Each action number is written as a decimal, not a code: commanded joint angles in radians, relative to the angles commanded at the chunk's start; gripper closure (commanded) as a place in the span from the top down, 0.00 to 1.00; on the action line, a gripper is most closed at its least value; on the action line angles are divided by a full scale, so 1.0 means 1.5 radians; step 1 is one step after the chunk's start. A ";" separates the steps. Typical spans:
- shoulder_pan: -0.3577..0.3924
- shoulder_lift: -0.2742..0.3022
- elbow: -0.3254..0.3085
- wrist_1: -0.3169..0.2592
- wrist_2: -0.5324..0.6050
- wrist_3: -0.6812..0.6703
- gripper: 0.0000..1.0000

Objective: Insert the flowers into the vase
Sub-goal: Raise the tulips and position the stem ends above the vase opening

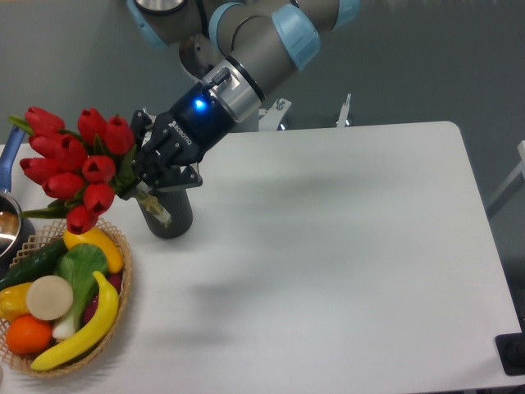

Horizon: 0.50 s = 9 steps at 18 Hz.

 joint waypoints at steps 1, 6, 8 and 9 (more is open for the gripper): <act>-0.001 0.001 -0.002 0.000 -0.006 0.000 0.19; 0.000 0.031 -0.048 0.000 -0.078 0.001 0.19; 0.004 0.058 -0.081 0.000 -0.081 0.014 0.19; 0.005 0.069 -0.092 0.000 -0.089 0.018 0.19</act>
